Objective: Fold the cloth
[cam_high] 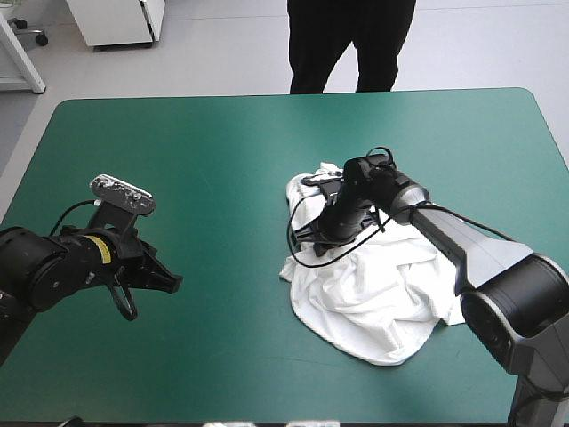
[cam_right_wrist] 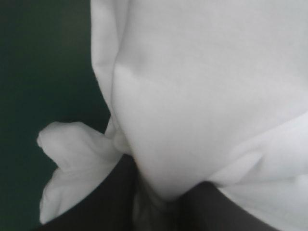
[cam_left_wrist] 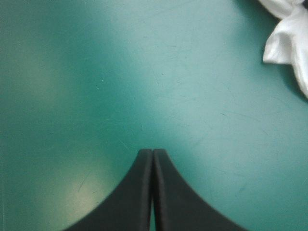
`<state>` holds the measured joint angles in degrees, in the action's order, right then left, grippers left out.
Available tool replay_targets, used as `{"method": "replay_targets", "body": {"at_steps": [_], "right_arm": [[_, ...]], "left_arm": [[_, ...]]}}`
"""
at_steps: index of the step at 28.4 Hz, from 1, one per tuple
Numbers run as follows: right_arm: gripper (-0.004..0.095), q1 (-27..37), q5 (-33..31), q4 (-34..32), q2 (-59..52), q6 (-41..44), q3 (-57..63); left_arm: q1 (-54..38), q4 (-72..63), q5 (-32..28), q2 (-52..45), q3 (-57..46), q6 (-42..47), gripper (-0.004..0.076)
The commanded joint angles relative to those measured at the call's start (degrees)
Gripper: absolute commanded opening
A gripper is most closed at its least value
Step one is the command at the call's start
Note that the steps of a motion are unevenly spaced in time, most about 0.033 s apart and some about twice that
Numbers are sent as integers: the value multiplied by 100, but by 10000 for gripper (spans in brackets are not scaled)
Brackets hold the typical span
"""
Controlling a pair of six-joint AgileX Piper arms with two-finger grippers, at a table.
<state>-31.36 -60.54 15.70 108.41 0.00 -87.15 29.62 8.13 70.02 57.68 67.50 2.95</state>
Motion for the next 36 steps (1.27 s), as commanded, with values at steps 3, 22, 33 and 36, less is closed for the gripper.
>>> {"method": "replay_targets", "body": {"at_steps": [3,22,33,36], "right_arm": [[-9,-841,155,344,-422,114,-108],[237,-1727,246,379,-379,358,-108],[661,-1727,-328,-1046,-1177,1030,-233],[642,-1716,-1034,-1812,-1533,1223,-233]], "left_arm": [[0,-132,-358,-90,162,105,-9],[0,-132,-361,-90,162,105,-9],[0,-74,-390,-90,162,211,-9],[0,-26,-603,-79,162,354,-8]]}}
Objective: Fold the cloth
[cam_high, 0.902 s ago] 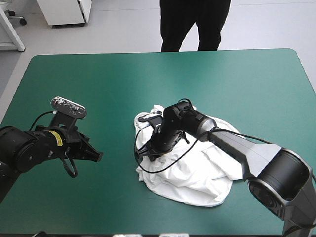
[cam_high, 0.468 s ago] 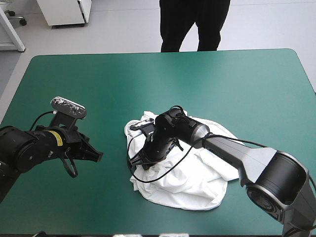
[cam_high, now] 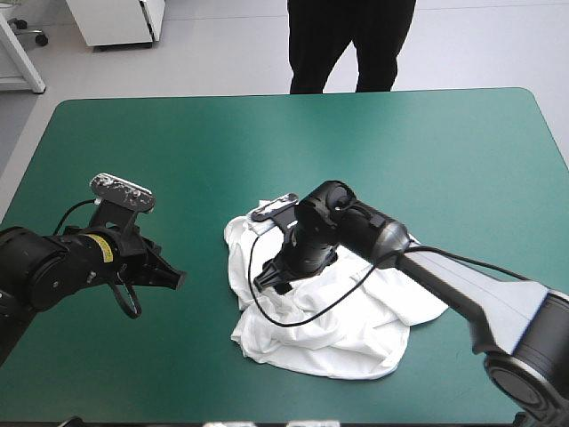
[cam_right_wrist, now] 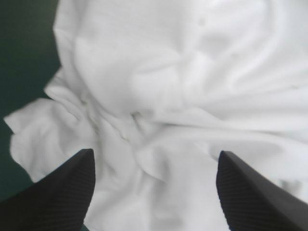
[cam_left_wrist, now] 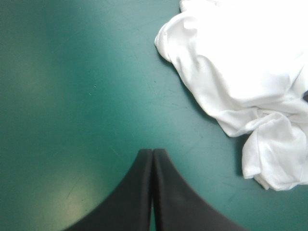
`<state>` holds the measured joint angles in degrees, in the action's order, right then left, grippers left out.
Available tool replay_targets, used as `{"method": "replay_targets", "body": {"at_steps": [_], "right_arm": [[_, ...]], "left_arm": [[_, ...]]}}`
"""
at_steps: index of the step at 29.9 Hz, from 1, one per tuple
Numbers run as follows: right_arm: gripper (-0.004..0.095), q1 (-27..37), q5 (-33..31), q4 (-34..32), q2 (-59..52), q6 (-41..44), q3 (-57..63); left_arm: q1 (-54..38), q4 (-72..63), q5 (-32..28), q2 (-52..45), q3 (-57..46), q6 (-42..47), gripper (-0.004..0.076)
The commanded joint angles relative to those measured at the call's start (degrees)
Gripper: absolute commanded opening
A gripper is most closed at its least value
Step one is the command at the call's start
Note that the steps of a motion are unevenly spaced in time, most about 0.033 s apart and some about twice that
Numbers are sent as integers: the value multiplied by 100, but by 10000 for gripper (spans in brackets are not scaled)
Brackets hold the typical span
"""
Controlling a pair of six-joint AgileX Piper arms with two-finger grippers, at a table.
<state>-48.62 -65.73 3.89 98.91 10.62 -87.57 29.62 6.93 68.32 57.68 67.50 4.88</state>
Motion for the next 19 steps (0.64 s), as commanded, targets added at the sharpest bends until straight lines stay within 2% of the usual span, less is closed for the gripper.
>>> {"method": "replay_targets", "body": {"at_steps": [1,4,7,12,15,19], "right_arm": [[642,10,-587,-771,-668,176,-163],[642,87,-586,-830,-1068,365,-77],[642,326,-586,-733,-1378,622,-74],[629,1082,-586,-276,-1846,481,-64],[628,1589,-586,-248,-2030,318,-52],[586,2233,-586,-46,-2197,104,175]], "left_arm": [[0,94,-493,-79,162,174,-8],[0,47,-570,6,162,405,4],[0,32,-519,135,162,449,69],[0,32,-449,448,185,455,295],[0,32,-449,740,341,361,419],[-4,53,-449,1229,630,238,452]]}}
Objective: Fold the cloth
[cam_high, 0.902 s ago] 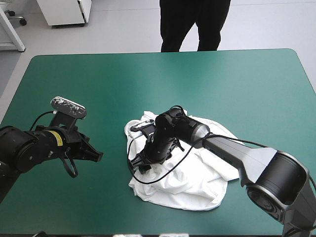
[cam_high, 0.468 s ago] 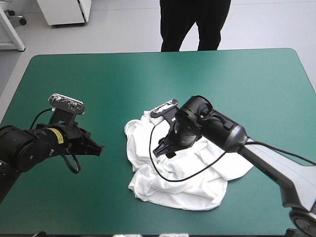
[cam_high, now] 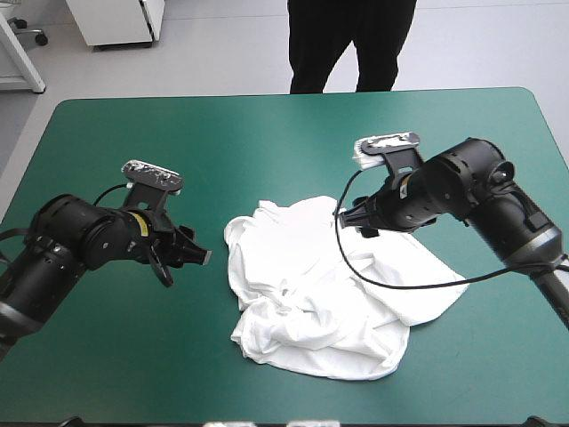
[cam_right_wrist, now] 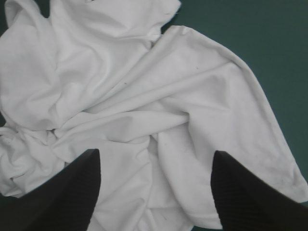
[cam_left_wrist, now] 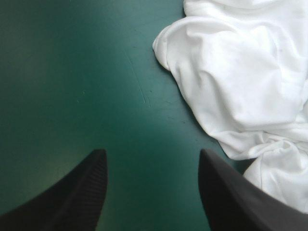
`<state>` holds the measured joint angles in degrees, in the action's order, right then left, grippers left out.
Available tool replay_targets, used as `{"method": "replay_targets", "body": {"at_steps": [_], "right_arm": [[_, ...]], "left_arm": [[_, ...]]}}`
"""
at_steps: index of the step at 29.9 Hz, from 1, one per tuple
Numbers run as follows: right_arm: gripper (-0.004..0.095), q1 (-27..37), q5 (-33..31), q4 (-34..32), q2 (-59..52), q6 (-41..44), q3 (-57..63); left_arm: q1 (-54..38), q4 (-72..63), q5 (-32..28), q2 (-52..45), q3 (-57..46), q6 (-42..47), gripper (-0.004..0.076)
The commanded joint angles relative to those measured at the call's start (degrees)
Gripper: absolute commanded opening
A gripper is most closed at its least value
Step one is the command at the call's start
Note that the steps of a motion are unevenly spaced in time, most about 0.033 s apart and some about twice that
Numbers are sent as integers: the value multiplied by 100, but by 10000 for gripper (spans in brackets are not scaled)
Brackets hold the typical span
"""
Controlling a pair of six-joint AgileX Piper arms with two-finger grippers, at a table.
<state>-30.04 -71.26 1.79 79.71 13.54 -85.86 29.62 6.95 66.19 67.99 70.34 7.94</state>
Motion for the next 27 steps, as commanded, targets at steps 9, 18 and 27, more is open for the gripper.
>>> {"method": "replay_targets", "body": {"at_steps": [9,18,27], "right_arm": [[536,1192,-33,623,-487,-495,622],[534,1192,-25,608,-497,-521,633],[512,1192,-25,608,-497,-531,633]], "left_arm": [[-473,-383,-202,1689,1264,-757,452],[-620,-695,-15,2965,1797,-1297,452],[-620,-740,-576,3621,1810,-1317,449]]}}
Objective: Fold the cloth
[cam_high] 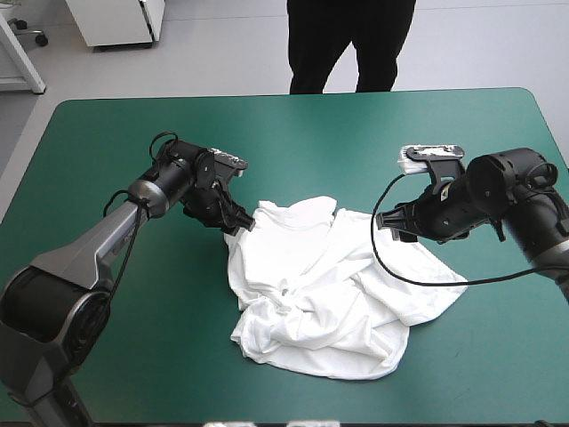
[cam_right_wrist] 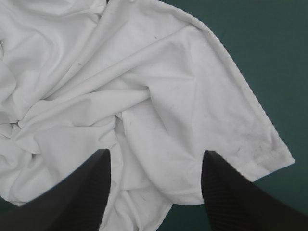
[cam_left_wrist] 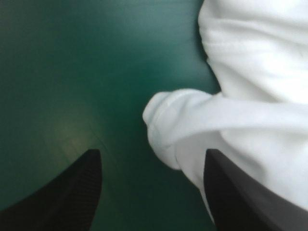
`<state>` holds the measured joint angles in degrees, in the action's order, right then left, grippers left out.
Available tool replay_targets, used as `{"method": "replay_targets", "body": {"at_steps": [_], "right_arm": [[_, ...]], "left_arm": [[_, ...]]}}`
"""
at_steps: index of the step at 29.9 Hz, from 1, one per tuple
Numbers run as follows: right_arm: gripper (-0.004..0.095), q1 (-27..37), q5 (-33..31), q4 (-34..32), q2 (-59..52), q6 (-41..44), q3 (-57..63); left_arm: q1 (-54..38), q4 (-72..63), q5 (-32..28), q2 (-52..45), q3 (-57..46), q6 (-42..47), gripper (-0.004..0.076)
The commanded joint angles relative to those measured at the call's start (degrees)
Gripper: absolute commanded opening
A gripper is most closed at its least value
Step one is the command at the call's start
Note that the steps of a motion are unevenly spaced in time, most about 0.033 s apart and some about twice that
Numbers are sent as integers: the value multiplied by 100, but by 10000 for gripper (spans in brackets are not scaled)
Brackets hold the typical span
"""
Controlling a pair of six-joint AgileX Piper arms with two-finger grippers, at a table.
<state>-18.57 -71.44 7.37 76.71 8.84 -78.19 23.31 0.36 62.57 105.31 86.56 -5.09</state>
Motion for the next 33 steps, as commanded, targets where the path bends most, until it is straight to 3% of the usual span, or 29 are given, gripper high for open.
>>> {"method": "replay_targets", "body": {"at_steps": [1,8,13,18,24,33], "right_arm": [[511,45,-7,51,-197,-73,-134],[511,45,-7,51,-197,-72,-134],[511,45,-7,51,-197,-41,-134],[519,275,-7,-3,-173,145,-119],[572,812,115,-187,37,-93,399],[599,1197,1051,-372,279,101,1468]], "left_arm": [[11,-81,-214,-23,188,-61,445],[11,-199,-139,445,188,-153,405],[11,-710,-119,621,188,-523,232],[11,-868,-18,712,188,-523,-12],[11,-856,67,712,188,-525,-9],[11,-856,153,712,188,-535,-9]]}}
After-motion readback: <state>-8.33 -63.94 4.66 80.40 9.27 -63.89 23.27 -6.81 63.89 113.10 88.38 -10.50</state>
